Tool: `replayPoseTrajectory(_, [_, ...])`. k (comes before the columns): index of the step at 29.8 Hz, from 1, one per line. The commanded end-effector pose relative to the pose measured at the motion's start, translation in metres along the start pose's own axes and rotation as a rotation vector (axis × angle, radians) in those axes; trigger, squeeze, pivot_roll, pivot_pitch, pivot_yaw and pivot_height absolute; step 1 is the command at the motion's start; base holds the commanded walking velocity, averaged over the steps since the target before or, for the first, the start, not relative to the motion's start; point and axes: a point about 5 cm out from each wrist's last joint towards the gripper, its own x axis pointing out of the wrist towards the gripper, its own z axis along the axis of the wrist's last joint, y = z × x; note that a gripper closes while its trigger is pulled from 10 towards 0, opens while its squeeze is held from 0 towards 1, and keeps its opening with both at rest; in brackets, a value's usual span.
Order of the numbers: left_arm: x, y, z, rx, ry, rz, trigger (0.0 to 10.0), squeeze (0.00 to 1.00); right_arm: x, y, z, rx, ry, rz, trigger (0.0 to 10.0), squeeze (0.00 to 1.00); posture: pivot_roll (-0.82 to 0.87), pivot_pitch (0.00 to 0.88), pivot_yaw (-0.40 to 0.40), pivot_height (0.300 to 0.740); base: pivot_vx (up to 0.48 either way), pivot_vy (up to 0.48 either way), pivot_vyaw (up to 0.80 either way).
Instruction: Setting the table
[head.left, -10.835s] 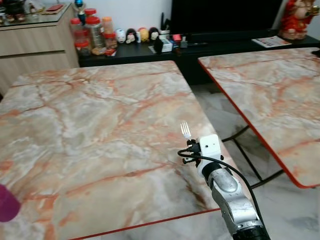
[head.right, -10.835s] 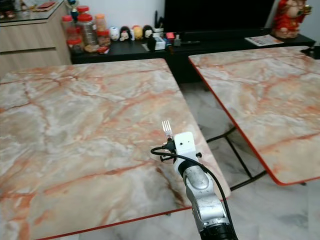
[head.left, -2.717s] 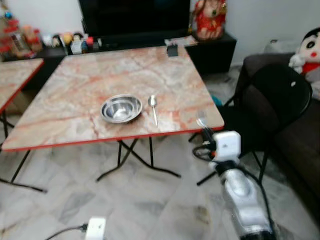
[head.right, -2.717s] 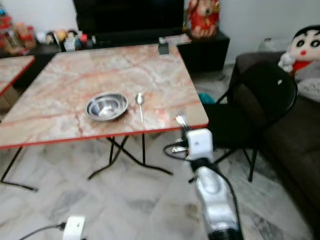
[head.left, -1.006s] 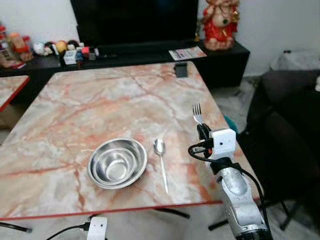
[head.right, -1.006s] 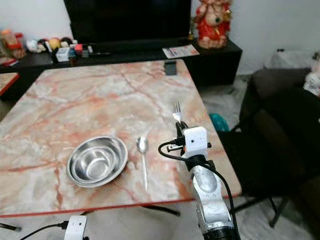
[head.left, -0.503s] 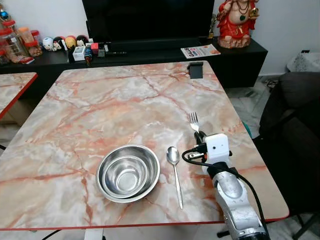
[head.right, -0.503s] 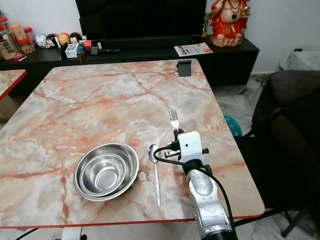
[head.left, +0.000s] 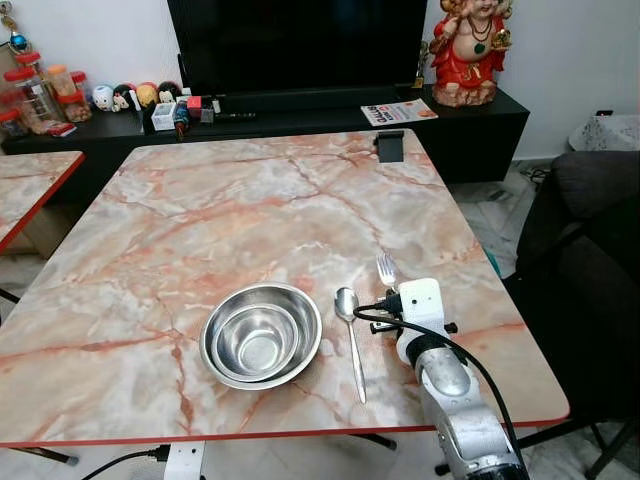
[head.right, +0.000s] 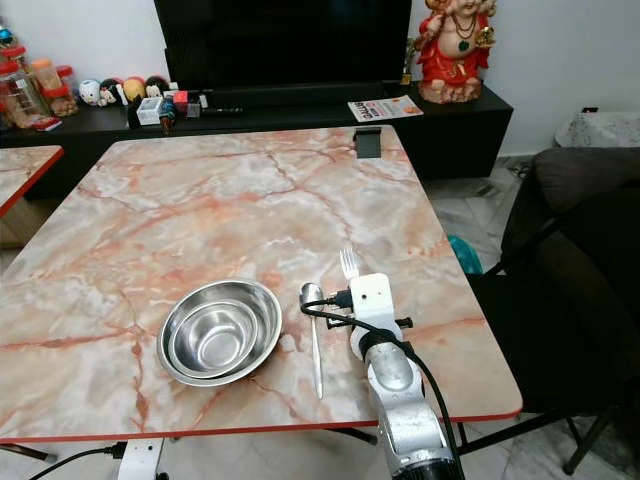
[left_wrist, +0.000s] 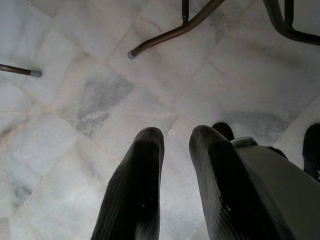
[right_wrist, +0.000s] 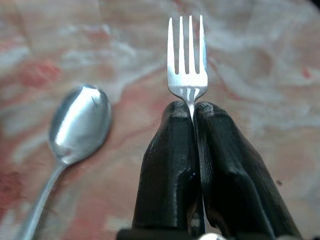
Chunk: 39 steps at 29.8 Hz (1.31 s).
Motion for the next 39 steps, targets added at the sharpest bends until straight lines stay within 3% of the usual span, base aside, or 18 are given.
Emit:
replayPoseTrajectory(1, [-0.001,0.004,-0.004,0.01,0.025,0.002,10.0,0.0,0.001,0.002,-0.002,0.005,0.027,0.002,10.0,0.0,-0.09,0.0,0.056,0.732,0.0,0.0,0.0])
replayPoseTrajectory(17, [-0.001,0.005,-0.005,0.012,0.032,0.003,10.0,0.0,0.002,0.003,-0.022,0.011,0.192,0.01,10.0,0.0,-0.09,0.0,0.056,0.732,0.0,0.0,0.0])
replayPoseTrajectory(23, [-0.001,0.005,-0.006,0.014,0.038,0.001,10.0,0.0,0.002,-0.001,-0.035,0.057,0.276,0.005,10.0,0.0,-0.08,0.0,0.055,0.732,0.0,0.0,0.0])
replayPoseTrajectory(39, [-0.001,0.004,-0.009,0.015,0.047,-0.002,10.0,0.0,0.001,-0.004,-0.043,0.072,0.339,0.003,10.0,0.0,-0.08,0.0,0.049,0.732,0.0,0.0,0.0])
